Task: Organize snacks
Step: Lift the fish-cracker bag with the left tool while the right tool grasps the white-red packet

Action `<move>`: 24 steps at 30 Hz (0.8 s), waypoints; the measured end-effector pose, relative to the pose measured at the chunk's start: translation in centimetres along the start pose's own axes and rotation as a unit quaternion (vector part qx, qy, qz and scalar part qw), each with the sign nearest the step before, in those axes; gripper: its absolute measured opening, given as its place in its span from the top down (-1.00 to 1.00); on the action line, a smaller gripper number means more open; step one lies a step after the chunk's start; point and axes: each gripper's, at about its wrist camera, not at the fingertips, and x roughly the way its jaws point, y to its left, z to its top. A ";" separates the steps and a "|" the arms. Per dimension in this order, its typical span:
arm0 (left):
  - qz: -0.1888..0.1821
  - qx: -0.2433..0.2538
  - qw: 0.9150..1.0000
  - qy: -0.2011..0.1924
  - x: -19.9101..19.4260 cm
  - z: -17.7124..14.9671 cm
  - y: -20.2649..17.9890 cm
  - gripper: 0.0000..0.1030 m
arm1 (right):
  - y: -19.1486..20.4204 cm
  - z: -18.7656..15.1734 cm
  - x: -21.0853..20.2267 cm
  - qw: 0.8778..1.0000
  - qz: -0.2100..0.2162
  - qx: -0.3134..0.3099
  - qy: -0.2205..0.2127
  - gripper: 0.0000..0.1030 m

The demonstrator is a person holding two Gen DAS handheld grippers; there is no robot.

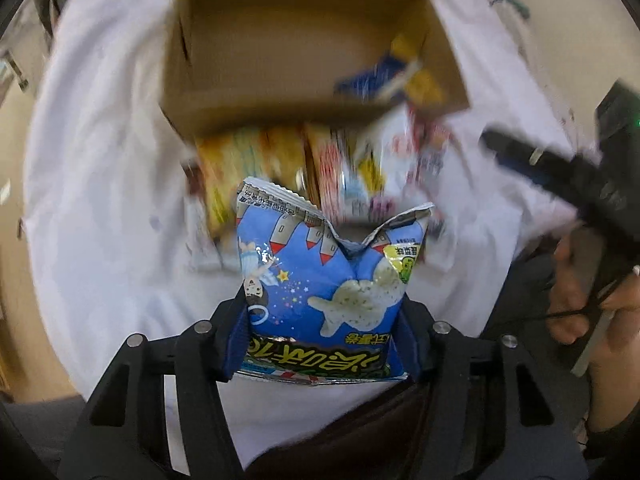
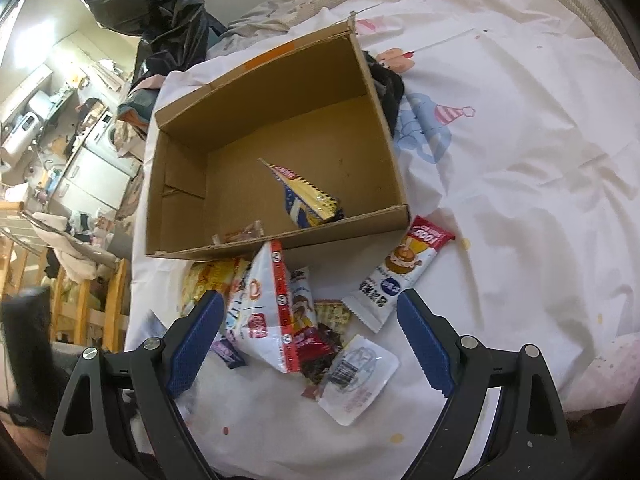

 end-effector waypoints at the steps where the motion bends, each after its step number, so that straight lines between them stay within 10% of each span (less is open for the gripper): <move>1: 0.004 -0.003 1.000 -0.012 -0.6 0.3 0.2 -0.10 | 0.0 0.0 0.2 1.000 0.004 0.001 0.003 -0.76; 11: 0.042 -0.139 0.987 -0.061 -0.8 0.2 5.7 -0.10 | 2.6 0.3 3.7 0.998 0.025 -0.016 0.053 -0.76; 24: 0.032 -0.156 0.984 -0.078 -1.5 2.0 7.0 -0.10 | 5.3 0.0 9.3 0.990 -0.038 -0.065 0.115 -0.47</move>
